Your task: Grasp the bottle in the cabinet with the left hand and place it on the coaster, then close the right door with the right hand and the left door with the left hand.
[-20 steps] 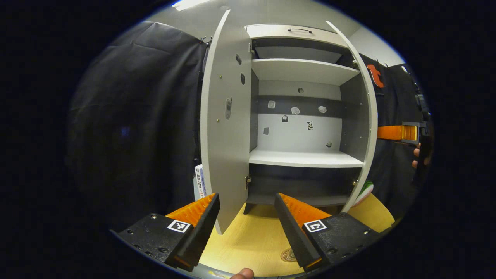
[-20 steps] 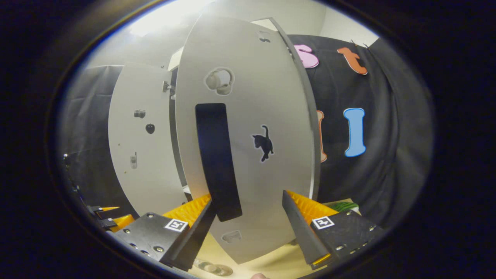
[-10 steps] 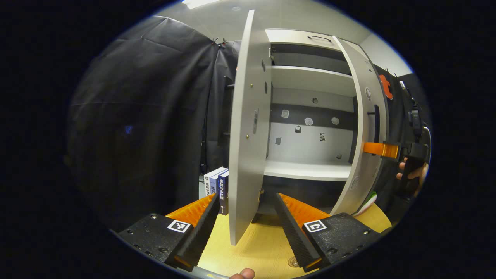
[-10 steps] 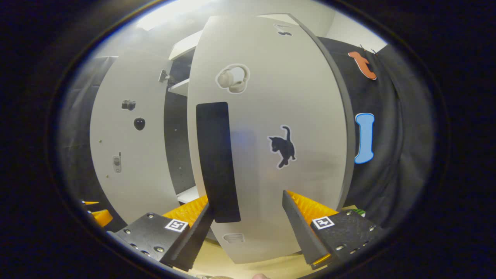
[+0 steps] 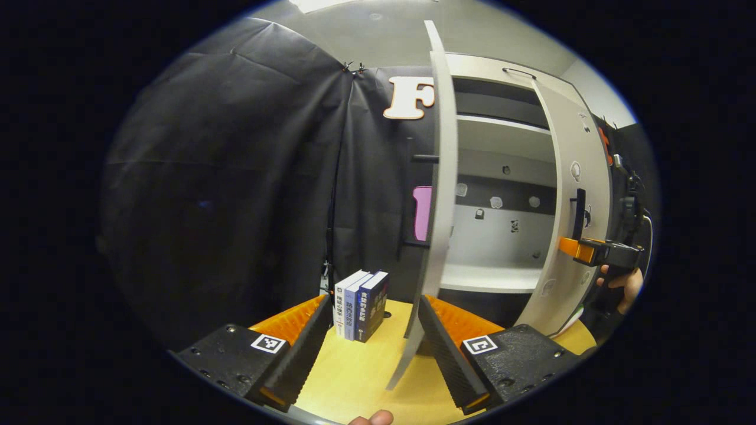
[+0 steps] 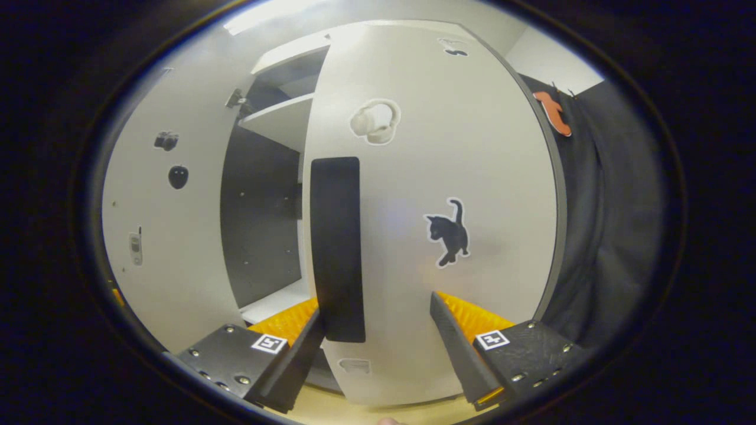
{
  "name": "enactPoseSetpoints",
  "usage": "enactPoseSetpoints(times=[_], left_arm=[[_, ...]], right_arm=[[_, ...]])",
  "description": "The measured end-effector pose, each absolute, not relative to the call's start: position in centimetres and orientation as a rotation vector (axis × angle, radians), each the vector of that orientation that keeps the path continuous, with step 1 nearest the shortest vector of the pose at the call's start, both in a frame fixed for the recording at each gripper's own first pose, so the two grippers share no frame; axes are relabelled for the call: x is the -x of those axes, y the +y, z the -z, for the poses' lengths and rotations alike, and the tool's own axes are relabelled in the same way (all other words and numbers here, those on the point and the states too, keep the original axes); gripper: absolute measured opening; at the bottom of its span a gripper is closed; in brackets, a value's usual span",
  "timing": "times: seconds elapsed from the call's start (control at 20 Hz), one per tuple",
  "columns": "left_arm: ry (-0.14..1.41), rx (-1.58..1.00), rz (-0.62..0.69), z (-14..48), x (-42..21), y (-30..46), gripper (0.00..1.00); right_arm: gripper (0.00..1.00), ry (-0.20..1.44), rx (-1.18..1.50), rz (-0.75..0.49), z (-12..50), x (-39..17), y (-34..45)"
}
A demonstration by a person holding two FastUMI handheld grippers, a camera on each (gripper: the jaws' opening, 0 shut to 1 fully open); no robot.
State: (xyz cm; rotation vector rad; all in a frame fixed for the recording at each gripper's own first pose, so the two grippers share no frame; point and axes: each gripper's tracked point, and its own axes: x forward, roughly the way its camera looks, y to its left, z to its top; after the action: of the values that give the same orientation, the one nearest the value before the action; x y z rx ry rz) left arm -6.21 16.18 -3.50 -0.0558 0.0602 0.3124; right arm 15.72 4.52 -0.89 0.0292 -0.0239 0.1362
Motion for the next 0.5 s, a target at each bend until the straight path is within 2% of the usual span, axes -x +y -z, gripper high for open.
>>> enactPoseSetpoints(times=[0.35, 0.4, 0.45, 0.5], left_arm=[[0.037, 0.112, -0.280, 1.4, 5.6, 19.1, 0.94], [0.029, 0.112, -0.265, 1.0, 4.7, 19.3, 0.99], [0.027, 0.110, -0.238, 0.6, 4.1, 19.1, 0.94], [0.021, 0.106, -0.213, 0.3, 3.6, 18.9, 0.94]], right_arm=[[1.00, -0.039, -0.032, -0.023, 1.1, -16.2, 4.7], [1.00, -0.041, -0.031, -0.014, 1.2, -16.3, 4.7], [1.00, -0.039, -0.031, -0.008, 1.3, -16.3, 4.7], [1.00, -0.041, -0.029, -0.002, 1.3, -16.4, 4.7]])
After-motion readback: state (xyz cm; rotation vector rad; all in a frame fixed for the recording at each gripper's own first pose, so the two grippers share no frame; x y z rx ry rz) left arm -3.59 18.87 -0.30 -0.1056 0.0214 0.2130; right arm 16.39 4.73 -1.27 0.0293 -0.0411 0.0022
